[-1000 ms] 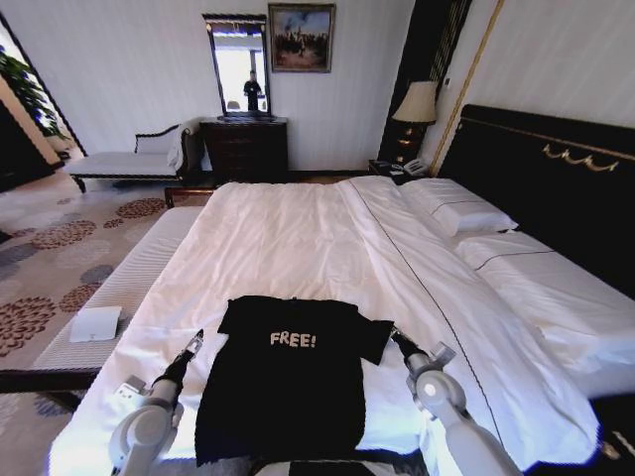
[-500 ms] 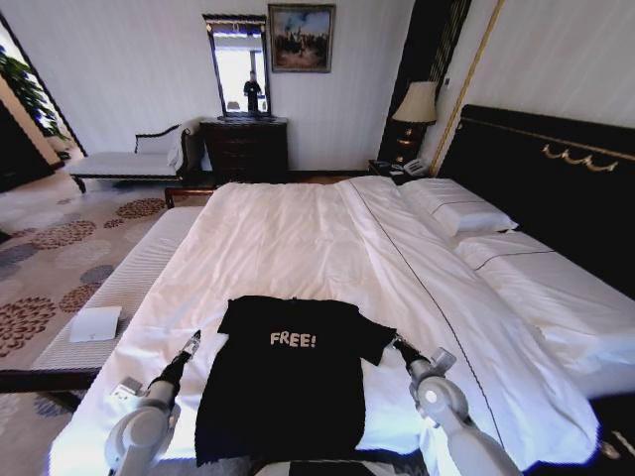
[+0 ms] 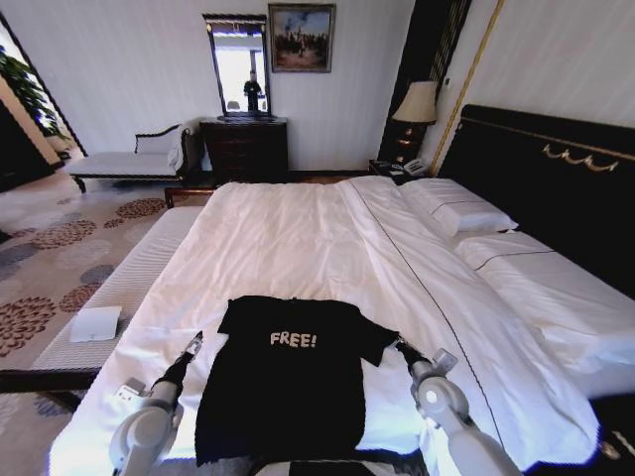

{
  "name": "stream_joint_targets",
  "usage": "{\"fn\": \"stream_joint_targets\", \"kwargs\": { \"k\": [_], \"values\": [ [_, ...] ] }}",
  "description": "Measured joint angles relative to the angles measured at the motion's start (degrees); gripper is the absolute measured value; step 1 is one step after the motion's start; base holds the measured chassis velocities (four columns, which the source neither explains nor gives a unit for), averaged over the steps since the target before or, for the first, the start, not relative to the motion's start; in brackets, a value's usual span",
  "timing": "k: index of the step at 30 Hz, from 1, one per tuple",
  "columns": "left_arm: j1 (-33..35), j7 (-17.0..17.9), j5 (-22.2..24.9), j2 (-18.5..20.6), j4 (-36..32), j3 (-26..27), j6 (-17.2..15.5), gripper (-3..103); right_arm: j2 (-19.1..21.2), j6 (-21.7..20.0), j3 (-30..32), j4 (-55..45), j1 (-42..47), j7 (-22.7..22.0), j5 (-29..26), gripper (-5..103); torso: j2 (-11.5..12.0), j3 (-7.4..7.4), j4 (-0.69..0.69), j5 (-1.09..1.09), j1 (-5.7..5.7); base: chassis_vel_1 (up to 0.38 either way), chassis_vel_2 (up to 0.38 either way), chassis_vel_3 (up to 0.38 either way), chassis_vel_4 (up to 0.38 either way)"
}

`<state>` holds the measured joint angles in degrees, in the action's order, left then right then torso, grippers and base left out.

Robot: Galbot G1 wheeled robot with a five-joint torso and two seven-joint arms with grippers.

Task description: Fold the clothes on the bed.

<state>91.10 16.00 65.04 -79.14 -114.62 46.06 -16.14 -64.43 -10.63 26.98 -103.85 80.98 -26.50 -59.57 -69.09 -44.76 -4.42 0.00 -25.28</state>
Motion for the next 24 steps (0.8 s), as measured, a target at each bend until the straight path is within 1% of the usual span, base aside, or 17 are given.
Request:
{"fn": "stream_joint_targets", "kwargs": {
  "k": [4, 6, 8, 12, 13, 15, 18, 19, 20, 21, 22, 24],
  "values": [
    [0.0, 0.1, 0.0, -0.1, 0.0, 0.0, 0.1, 100, -0.1, -0.2, 0.0, 0.0, 0.0, -1.2, 0.1, -1, 0.0, 0.0, 0.0, 0.0, 0.0, 0.0, 0.0, 0.0, 0.0],
    [0.1, 0.1, 0.0, -0.1, 0.0, -0.1, 0.1, 100, -0.3, -0.3, 0.0, -0.2, 0.1, -1.8, 0.3, 8, 0.0, 0.0, 0.0, 0.0, 0.0, 0.0, 0.0, 0.0, 0.0],
    [0.2, 0.1, 0.0, -0.1, 0.0, -0.1, 0.1, 100, -0.4, -0.3, 0.0, -0.3, 0.2, -2.0, 0.5, 8, 0.0, 0.0, 0.0, 0.0, 0.0, 0.0, 0.0, 0.0, 0.0],
    [0.3, 0.1, -0.1, -0.1, 0.1, -0.1, 0.2, 100, -1.1, -0.3, -0.2, -2.2, 1.6, -3.5, 0.7, 29, 0.0, 0.0, 0.01, 0.0, 0.0, 0.0, 0.0, 0.0, 0.0],
    [0.3, 0.1, -0.1, -0.1, 0.1, 0.0, 0.2, 100, -1.4, -0.7, -0.3, -3.9, 3.0, -3.6, 0.0, 34, 0.0, 0.0, 0.0, -0.01, 0.0, 0.0, 0.0, 0.0, 0.0],
    [0.3, 0.1, -0.1, -0.1, 0.1, 0.0, 0.2, 100, -1.5, -0.8, -0.3, -4.4, 3.4, -3.6, -0.3, 34, 0.0, 0.0, 0.0, -0.01, 0.0, 0.0, 0.0, 0.0, 0.0],
    [0.4, 0.1, -0.2, -0.1, 0.4, -0.1, 0.3, 100, -3.8, -2.2, -1.0, -8.3, 6.5, -4.1, -2.7, 51, 0.0, 0.0, 0.0, -0.01, 0.0, 0.0, 0.0, 0.0, 0.0],
    [0.4, 0.1, -0.2, -0.1, 0.4, -0.1, 0.3, 100, -3.8, -2.2, -1.0, -8.3, 6.5, -4.1, -2.7, 51, 0.0, 0.0, 0.0, -0.01, 0.0, 0.0, 0.0, 0.0, 0.0],
    [0.4, 0.1, -0.3, -0.2, 0.4, -0.2, 0.3, 100, -4.7, -2.4, -1.3, -8.7, 7.0, -4.2, -2.8, 56, 0.0, 0.0, 0.0, -0.01, 0.0, 0.0, 0.0, 0.0, 0.0],
    [0.4, 0.1, -0.4, -0.2, 0.4, -0.3, 0.4, 100, -5.3, -2.5, -1.5, -8.7, 7.3, -4.2, -2.8, 56, 0.0, 0.0, 0.0, -0.01, 0.0, 0.0, 0.0, 0.0, 0.0],
    [0.4, 0.1, -0.4, -0.3, 0.4, -0.4, 0.4, 100, -6.4, -2.5, -1.8, -8.6, 7.7, -4.2, -2.6, 67, 0.0, 0.0, 0.0, -0.01, 0.0, 0.0, 0.0, 0.0, 0.0],
    [0.4, 0.1, -0.4, -0.3, 0.4, -0.4, 0.4, 100, -6.7, -2.5, -1.9, -8.4, 7.8, -4.2, -2.6, 67, 0.0, 0.0, 0.0, -0.01, 0.0, 0.0, 0.0, 0.0, 0.0]
  ]
}}
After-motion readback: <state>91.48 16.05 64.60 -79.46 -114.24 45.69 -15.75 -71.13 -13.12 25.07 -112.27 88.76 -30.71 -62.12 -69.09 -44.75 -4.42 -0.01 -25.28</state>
